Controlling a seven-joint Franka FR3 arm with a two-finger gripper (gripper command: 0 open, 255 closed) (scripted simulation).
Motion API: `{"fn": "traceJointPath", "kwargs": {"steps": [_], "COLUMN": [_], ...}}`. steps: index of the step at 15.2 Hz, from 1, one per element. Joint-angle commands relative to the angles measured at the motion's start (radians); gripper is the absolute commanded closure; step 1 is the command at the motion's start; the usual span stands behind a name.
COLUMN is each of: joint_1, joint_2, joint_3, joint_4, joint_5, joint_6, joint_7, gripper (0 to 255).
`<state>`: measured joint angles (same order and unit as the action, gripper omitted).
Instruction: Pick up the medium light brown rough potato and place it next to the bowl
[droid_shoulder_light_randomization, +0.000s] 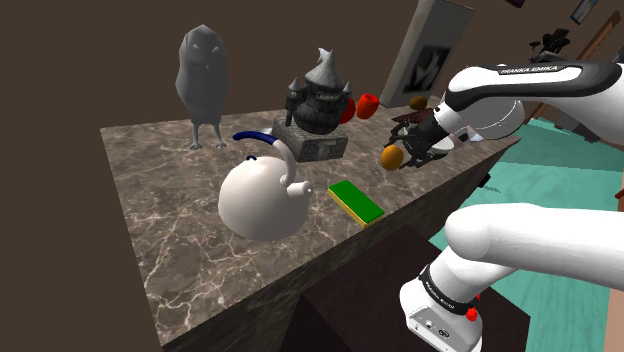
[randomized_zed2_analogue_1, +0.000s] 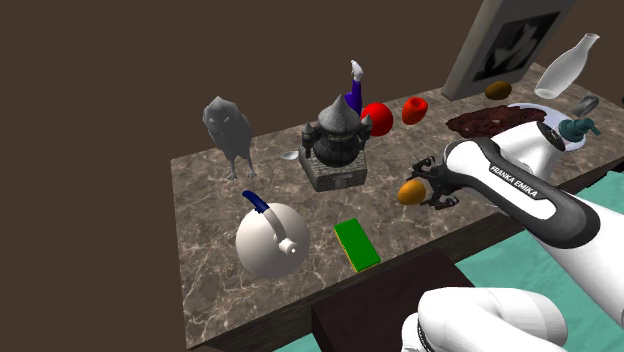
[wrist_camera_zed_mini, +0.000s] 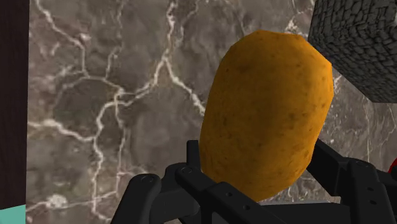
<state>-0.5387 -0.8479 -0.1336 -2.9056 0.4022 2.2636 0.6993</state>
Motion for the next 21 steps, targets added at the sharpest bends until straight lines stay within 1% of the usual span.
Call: {"fn": "traceJointPath", "kwargs": {"steps": [1, 3, 4, 9, 13, 21], "joint_1": [-0.001, -0.001, -0.001, -0.001, -0.057, -0.057], "joint_2": [0.003, 0.003, 0.003, 0.003, -0.083, -0.083], "joint_3": [0.001, 0.001, 0.001, 0.001, -0.023, -0.023], "joint_4": [-0.006, -0.006, -0.007, -0.006, 0.068, 0.068], "joint_5": [-0.002, -0.001, -0.001, -0.001, -0.063, -0.063], "joint_6": [0.0, 0.0, 0.0, 0.0, -0.171, -0.171], "joint_7": [0.0, 0.0, 0.0, 0.0, 0.021, 0.022], "gripper": [255, 255, 0, 0, 0, 0]}}
